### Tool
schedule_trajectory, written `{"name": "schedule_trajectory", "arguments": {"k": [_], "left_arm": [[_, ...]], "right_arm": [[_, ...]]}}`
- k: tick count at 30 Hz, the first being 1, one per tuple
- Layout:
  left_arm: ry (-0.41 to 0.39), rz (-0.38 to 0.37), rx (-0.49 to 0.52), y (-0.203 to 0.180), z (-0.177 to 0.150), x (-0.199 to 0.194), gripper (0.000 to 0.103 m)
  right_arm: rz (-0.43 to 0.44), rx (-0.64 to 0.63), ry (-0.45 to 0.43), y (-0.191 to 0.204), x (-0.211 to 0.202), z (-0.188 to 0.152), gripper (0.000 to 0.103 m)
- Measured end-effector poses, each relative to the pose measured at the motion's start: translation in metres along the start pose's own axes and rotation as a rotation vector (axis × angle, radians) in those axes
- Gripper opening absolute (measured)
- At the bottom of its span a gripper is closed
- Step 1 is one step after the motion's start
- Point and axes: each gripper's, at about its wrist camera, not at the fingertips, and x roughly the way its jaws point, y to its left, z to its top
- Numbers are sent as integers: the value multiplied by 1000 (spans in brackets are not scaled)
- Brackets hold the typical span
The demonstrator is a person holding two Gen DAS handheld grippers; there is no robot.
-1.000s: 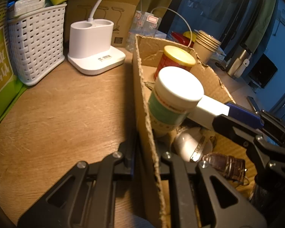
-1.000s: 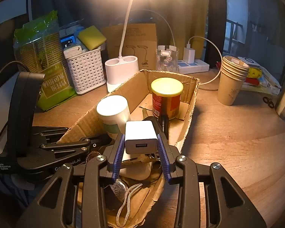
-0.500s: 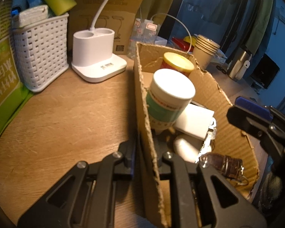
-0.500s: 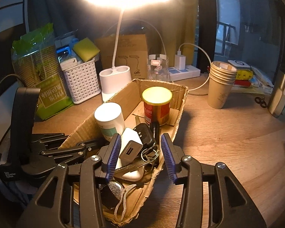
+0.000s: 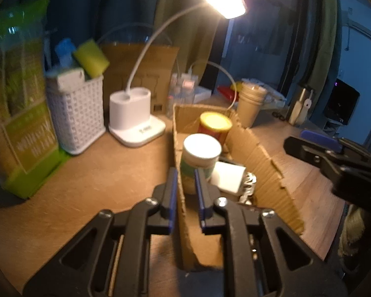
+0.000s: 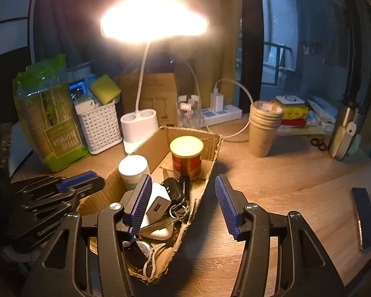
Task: Organize rigid objects
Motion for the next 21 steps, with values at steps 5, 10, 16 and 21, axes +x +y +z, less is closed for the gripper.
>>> {"name": "schedule_trajectory", "arguments": {"k": [5, 10, 16, 21], "left_arm": [[-72, 15, 41, -17, 5, -30, 26], [-127, 4, 17, -30, 4, -55, 87], [-194, 93, 51, -48, 6, -82, 93], [-274, 109, 57, -56, 12, -106, 95]], "right_arm": [[-37, 11, -46, -5, -18, 3, 64], [-85, 19, -108, -11, -43, 7, 65], [-93, 35, -178, -18, -73, 9, 68], [-90, 46, -213, -24, -92, 8, 68]]}}
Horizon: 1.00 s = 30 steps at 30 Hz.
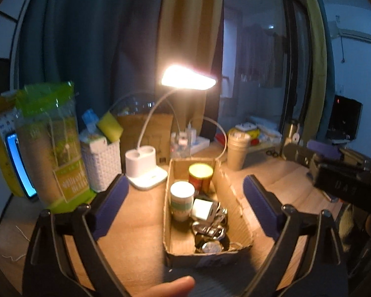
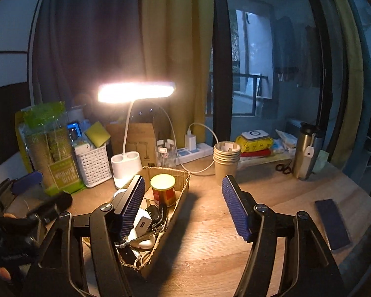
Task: Organize rigid objects
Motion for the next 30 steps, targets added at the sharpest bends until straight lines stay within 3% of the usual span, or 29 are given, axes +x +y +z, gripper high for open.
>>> {"name": "schedule_trajectory", "arguments": {"k": [15, 30], "left_arm": [[-36, 15, 34, -18, 10, -18, 99], [-39, 15, 35, -17, 7, -18, 99]], "right_arm": [[-1, 33, -49, -15, -23, 0, 68], [-3, 20, -32, -10, -18, -3, 68]]}}
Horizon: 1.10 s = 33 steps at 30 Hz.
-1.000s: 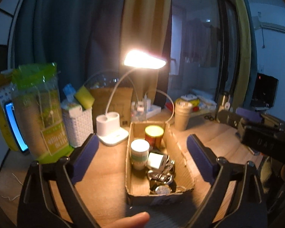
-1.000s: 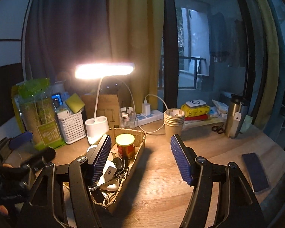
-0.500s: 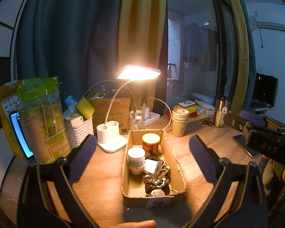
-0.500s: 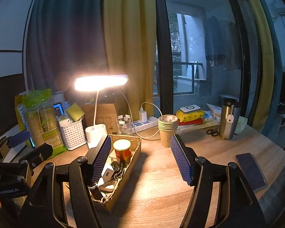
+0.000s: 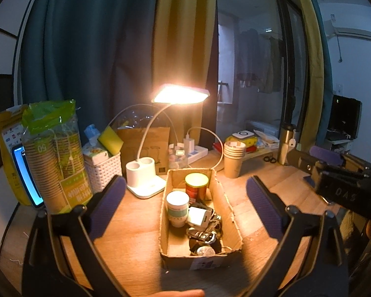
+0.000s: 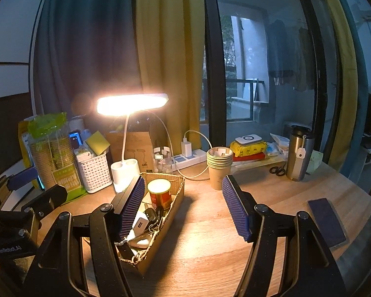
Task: Organize rigid objects
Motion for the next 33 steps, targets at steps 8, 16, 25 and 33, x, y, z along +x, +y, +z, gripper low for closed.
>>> {"name": "schedule_trajectory", "arguments": {"k": [8, 16, 25, 33], "left_arm": [[-1, -5, 6, -1, 1, -1, 99], [0, -7, 8, -2, 1, -2, 99], [0, -8, 7, -2, 1, -2, 99], [1, -8, 7, -2, 0, -2, 99]], "right_arm": [[-1, 2, 2, 0, 1, 0, 68], [0, 2, 5, 0, 2, 0, 68], [0, 2, 4, 0, 2, 0, 68], [0, 2, 5, 0, 2, 0, 68]]}}
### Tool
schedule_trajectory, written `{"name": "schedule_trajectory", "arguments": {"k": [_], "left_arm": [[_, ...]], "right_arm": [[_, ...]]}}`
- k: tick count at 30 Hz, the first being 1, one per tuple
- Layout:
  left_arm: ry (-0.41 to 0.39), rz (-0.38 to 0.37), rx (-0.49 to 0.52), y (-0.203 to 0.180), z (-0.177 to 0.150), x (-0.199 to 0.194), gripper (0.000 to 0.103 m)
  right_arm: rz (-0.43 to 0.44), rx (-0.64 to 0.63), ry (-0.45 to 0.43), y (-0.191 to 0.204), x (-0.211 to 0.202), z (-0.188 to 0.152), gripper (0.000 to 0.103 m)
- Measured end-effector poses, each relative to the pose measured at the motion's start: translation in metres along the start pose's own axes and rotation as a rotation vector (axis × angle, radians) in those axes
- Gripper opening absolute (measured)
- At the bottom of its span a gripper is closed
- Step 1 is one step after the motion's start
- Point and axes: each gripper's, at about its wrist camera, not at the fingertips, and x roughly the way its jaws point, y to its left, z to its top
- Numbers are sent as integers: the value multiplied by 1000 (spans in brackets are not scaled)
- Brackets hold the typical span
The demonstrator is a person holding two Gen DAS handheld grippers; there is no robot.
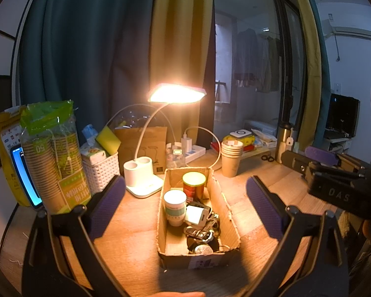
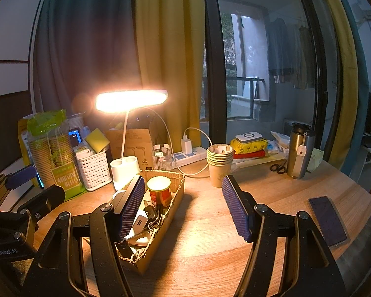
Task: Organize rigid objects
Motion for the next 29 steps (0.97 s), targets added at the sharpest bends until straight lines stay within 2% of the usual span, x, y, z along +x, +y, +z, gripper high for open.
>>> {"name": "schedule_trajectory", "arguments": {"k": [29], "left_arm": [[10, -3, 3, -3, -4, 0, 99]], "right_arm": [[2, 0, 15, 2, 4, -9, 68]]}}
